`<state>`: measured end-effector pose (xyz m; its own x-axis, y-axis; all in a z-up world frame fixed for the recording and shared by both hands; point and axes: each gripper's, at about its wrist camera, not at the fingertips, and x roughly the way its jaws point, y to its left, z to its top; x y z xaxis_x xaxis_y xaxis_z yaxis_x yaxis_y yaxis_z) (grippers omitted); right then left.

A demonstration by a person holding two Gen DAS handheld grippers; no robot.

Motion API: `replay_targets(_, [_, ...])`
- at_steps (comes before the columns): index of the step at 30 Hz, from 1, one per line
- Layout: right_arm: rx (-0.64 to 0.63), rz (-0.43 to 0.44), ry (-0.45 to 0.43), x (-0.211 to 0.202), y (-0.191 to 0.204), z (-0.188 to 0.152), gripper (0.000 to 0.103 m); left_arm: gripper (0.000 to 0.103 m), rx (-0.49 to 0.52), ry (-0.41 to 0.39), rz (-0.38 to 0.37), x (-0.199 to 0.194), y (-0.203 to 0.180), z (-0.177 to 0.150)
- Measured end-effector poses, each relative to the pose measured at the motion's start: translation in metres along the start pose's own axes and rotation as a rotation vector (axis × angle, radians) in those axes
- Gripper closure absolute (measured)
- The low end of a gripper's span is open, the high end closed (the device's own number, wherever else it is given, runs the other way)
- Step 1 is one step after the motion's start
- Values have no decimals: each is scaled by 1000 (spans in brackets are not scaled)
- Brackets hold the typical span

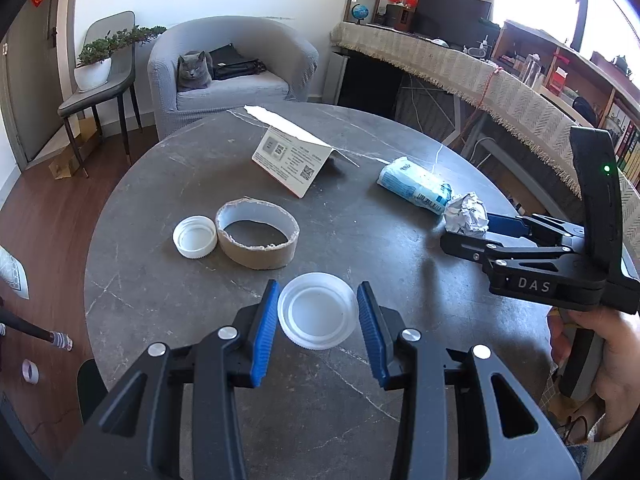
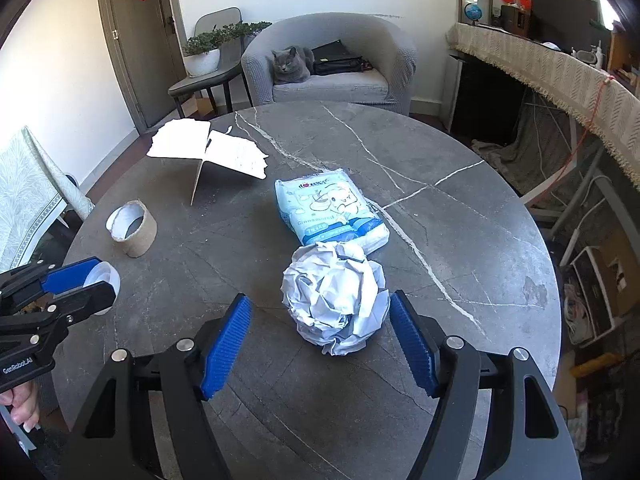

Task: Collect trash
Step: 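Grasp white bottle cap with left tool while right tool grasps crumpled paper ball, then carry bottle cap with left tool while right tool carries paper ball to bin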

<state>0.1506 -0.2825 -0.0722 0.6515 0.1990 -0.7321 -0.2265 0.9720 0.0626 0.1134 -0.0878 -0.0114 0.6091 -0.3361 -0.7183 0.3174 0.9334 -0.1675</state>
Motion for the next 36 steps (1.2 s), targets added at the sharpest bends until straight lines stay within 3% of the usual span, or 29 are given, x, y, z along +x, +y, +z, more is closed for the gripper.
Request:
replay_targets(2, [-5,-12,0,2,2,2,38,61,6,1,-4,-3,0,-1])
replay_targets(4, [-22,-35,9,5,4,3,54,61,6,0,-11,-6,4,-1])
replay_targets(6, [-38,-45,7,3,9,4,57,61,-6,-7,-25,-11,10,-1])
replay_targets(22, [-72,120,-40,-24,75,5,58,61,-92,-64,26,-63,58,-19])
replay_targets(36, [-178,240,-69,-41,152,-6,58,61,-146,-60,80,-88,97,-47])
